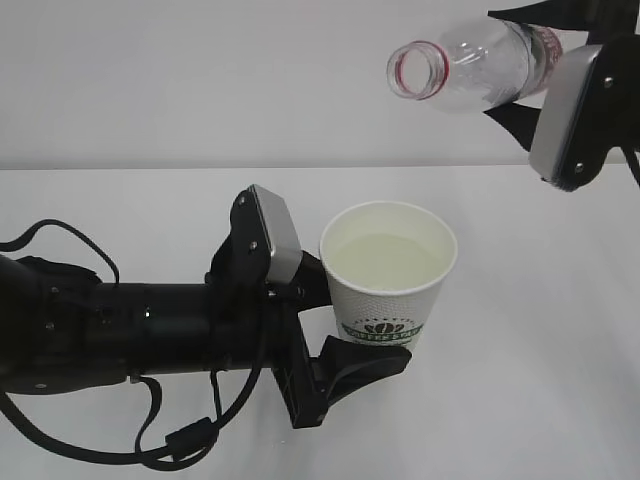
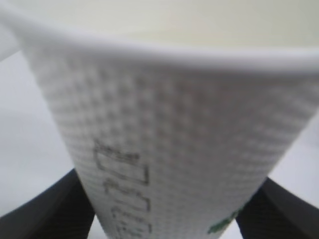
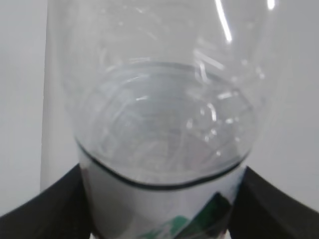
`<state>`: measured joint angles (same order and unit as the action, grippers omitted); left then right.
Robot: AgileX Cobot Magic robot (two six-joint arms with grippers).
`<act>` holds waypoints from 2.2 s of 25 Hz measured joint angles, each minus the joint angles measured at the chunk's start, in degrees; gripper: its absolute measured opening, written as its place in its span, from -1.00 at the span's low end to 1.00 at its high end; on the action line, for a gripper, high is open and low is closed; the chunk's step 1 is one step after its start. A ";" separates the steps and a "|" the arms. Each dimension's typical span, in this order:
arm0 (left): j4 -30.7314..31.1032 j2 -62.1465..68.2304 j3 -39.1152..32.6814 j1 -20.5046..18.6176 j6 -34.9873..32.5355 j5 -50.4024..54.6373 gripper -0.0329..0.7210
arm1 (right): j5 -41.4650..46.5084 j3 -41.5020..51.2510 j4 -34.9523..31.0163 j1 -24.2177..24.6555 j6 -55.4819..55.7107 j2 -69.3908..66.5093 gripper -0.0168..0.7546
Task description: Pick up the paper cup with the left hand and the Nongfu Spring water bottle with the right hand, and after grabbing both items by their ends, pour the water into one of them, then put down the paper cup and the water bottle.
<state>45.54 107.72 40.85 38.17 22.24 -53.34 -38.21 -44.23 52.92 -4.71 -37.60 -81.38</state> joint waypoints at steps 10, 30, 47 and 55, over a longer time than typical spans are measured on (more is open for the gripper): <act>0.00 0.00 0.00 0.00 0.00 0.00 0.65 | 0.00 0.00 0.00 0.00 10.95 0.00 0.41; -0.03 0.00 0.00 0.00 0.00 0.00 0.65 | 0.00 0.00 0.00 0.00 22.30 0.00 0.41; -0.13 0.00 0.00 0.00 0.00 0.00 0.65 | -0.05 0.00 0.00 0.00 36.73 0.00 0.41; -0.13 0.00 0.00 0.00 0.00 0.00 0.65 | -0.05 0.00 0.00 0.00 44.52 0.00 0.41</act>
<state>45.41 107.72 40.85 38.17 22.24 -53.34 -38.26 -44.23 52.92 -4.71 6.91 -81.38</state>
